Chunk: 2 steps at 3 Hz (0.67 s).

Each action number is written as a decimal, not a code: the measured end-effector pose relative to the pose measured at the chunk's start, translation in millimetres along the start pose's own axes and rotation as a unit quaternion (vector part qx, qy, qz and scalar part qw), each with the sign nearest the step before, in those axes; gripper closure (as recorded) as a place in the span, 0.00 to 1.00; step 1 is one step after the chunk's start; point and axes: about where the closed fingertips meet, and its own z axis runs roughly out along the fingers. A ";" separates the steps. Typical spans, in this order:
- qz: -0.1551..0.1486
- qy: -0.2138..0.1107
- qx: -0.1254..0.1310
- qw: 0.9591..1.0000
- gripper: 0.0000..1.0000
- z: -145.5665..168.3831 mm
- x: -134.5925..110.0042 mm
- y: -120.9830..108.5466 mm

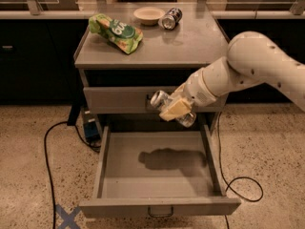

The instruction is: Place redbull can into middle drawer

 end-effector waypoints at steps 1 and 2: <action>0.021 0.001 -0.020 1.000 1.00 37.1 42.6 15.5; 0.020 0.022 -0.046 0.998 1.00 56.2 59.3 22.8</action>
Offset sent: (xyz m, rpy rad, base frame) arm -0.0297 0.0023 -0.1086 -0.0589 0.1694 0.0883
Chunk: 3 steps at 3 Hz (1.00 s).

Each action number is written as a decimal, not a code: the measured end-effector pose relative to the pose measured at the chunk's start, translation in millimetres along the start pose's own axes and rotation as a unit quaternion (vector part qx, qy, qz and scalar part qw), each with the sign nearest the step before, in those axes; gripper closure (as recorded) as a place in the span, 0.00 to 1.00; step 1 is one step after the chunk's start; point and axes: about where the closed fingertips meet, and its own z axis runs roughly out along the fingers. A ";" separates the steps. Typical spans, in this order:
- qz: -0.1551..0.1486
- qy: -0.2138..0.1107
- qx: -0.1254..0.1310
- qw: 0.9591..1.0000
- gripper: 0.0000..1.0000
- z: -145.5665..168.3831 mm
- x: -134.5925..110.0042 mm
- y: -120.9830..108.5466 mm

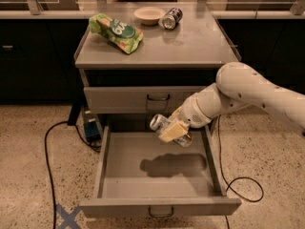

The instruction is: Place redbull can into middle drawer

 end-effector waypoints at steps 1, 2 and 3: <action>0.002 0.000 -0.001 1.000 1.00 3.4 2.4 -0.6; 0.019 -0.014 0.002 1.000 1.00 30.0 22.7 -13.5; 0.053 -0.018 0.000 0.998 1.00 73.3 52.1 -31.3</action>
Offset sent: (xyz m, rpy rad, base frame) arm 0.0322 -0.0076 -0.0961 0.0833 0.0257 -0.0981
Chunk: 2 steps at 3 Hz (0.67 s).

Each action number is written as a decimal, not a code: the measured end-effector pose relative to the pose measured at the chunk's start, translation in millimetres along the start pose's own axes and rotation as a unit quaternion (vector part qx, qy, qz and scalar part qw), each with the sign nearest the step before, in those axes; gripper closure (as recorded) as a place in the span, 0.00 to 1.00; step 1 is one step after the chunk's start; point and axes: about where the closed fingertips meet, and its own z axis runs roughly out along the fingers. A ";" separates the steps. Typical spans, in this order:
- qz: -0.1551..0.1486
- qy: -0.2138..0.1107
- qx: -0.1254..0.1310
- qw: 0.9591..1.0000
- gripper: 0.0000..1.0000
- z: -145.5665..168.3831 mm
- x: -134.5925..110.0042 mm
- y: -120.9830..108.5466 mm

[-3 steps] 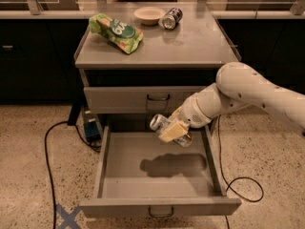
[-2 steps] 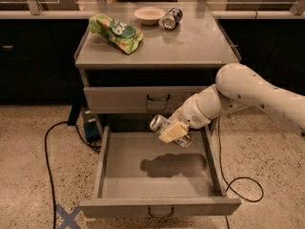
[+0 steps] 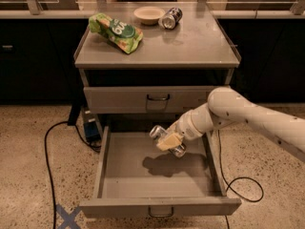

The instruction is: Place redbull can into middle drawer

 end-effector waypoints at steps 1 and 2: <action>0.038 -0.004 -0.010 0.999 1.00 39.7 29.4 -12.4; 0.071 -0.002 -0.042 0.997 1.00 92.8 68.7 -8.0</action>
Offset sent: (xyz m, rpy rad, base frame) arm 0.0029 0.0106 -0.1465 0.0342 0.1930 -0.0717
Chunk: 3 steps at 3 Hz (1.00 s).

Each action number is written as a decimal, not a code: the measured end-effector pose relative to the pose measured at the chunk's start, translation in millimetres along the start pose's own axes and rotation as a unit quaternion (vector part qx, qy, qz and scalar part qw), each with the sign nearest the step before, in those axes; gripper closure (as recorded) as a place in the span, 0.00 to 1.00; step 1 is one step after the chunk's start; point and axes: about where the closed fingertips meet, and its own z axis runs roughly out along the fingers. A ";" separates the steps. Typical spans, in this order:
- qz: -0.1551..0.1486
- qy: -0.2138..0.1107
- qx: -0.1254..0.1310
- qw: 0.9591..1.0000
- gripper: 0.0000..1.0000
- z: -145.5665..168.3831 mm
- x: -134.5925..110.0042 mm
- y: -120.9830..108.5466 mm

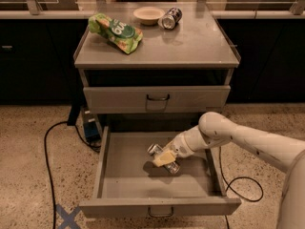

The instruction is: Place redbull can into middle drawer

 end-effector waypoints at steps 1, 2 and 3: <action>0.001 0.000 -0.002 1.000 1.00 1.9 1.4 0.4; -0.010 0.008 0.000 1.000 1.00 4.3 0.7 6.3; 0.003 0.025 0.007 1.000 1.00 27.2 22.2 9.6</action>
Offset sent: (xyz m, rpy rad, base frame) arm -0.0111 0.0078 0.0026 -0.0461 -0.0311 0.0396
